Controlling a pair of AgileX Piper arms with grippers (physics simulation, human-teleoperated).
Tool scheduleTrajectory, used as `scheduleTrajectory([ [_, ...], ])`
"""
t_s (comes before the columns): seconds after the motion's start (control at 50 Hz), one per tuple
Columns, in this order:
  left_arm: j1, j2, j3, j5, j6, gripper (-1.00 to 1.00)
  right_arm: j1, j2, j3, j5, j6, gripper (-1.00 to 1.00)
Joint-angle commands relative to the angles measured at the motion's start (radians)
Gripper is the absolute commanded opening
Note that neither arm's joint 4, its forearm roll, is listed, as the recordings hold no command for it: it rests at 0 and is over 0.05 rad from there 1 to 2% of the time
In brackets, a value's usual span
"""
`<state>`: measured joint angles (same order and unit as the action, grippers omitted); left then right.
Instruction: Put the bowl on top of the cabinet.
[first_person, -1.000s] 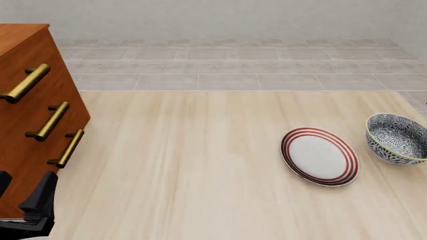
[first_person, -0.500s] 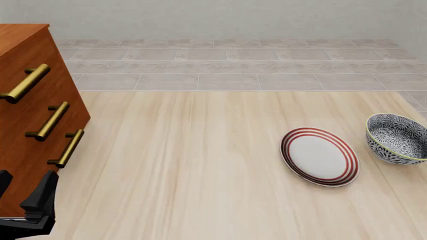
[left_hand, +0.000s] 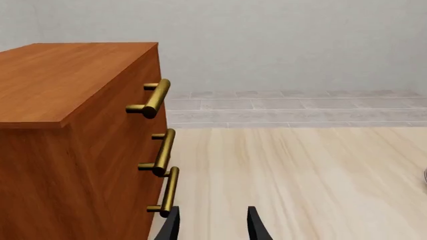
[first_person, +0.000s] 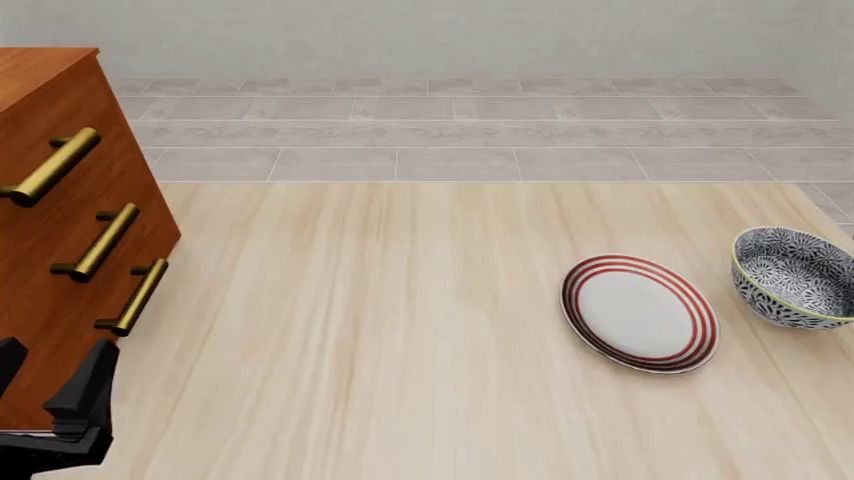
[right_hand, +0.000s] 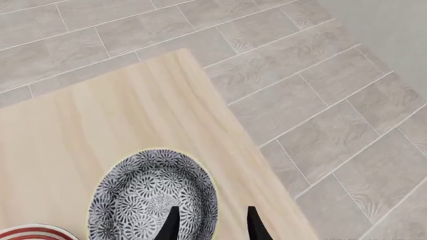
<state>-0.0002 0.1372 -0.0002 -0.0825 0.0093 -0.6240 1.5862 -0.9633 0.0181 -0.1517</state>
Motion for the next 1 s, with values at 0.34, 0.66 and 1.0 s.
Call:
scheduleTrajectory([
  [0.34,0.006,0.016,0.0,-0.01,0.005,1.0,0.005,0.13,-0.087,0.011,-0.005,1.0],
  [0.66,0.009,0.04,0.0,-0.034,0.005,1.0,0.009,0.18,-0.106,0.029,-0.015,1.0],
  [1.0,0.01,0.046,0.0,-0.042,0.003,1.0,0.003,0.231,-0.106,0.012,-0.02,1.0],
])
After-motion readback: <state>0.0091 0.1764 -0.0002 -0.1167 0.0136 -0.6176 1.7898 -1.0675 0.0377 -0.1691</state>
